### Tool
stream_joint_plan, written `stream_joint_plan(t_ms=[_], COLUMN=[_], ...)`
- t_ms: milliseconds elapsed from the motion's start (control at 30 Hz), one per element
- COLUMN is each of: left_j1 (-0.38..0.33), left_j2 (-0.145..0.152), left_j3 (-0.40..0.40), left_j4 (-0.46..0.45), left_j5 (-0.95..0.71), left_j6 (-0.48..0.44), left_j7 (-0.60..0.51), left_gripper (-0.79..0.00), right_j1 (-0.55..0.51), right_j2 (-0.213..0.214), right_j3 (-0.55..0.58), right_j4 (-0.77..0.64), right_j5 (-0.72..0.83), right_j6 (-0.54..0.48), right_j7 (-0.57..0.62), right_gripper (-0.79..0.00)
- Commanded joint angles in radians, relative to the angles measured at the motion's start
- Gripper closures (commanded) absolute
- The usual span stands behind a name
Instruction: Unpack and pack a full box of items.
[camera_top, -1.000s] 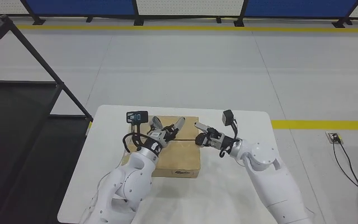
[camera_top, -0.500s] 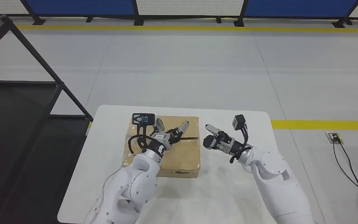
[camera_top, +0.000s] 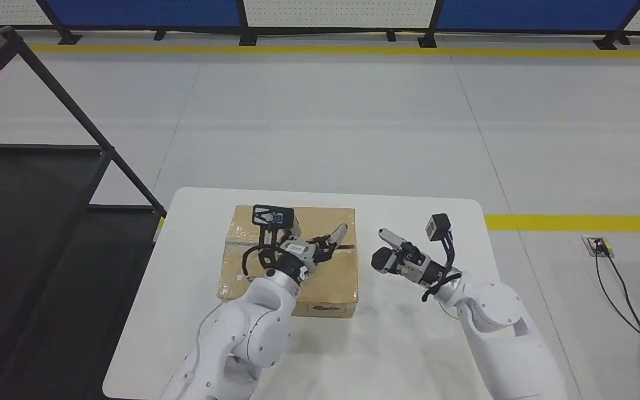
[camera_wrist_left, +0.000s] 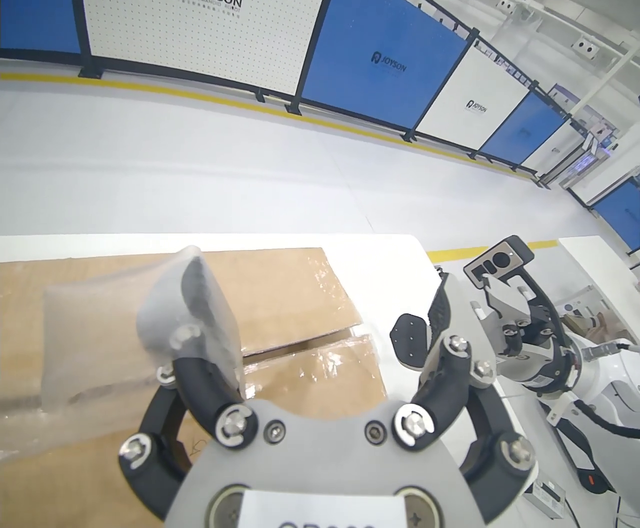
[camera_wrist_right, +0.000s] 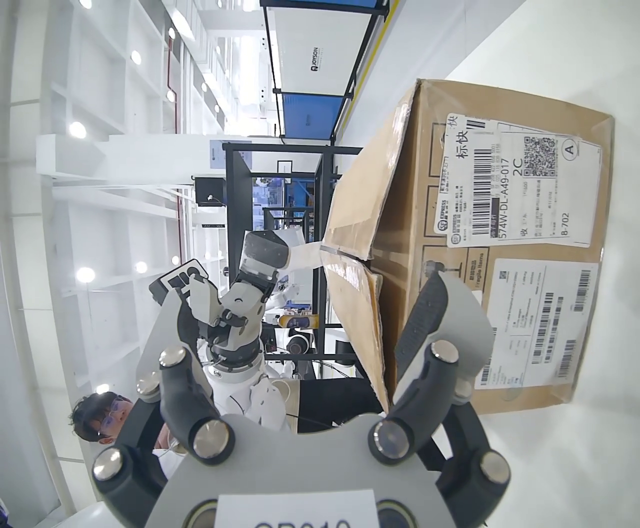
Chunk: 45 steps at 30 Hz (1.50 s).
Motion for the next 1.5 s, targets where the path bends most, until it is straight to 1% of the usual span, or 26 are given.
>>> stream_joint_plan(t_ms=[0,467,767,1033,1200,1467], left_j1=[-0.007,-0.035,-0.045,-0.054,-0.037,0.020], left_j2=[-0.003,-0.027,-0.039,-0.048,-0.047,-0.041], left_j3=[0.008,0.059,0.054,0.042,0.023,-0.030], left_j4=[0.007,0.048,0.075,0.119,0.110,0.063], left_j5=[0.011,0.078,0.091,0.072,0.074,0.058], left_j6=[0.000,-0.008,-0.009,-0.015,-0.023,-0.039], left_j7=[-0.009,-0.037,-0.051,-0.101,-0.127,-0.160], left_gripper=[-0.785,-0.785,-0.785,-0.785,-0.785,-0.785], right_j1=[-0.003,-0.008,0.007,0.016,0.018,0.030], right_j2=[0.002,0.011,0.015,0.018,0.021,0.023], right_j3=[0.002,0.004,-0.005,-0.015,-0.020,-0.031], right_j4=[0.003,0.035,0.052,0.059,0.058,0.058], right_j5=[0.007,0.034,0.044,0.046,0.047,0.048], right_j6=[-0.003,-0.027,-0.027,-0.027,-0.027,-0.022], right_j7=[0.000,0.007,0.013,0.014,0.010,0.008], right_gripper=[-0.785,-0.785,-0.785,-0.785,-0.785,-0.785])
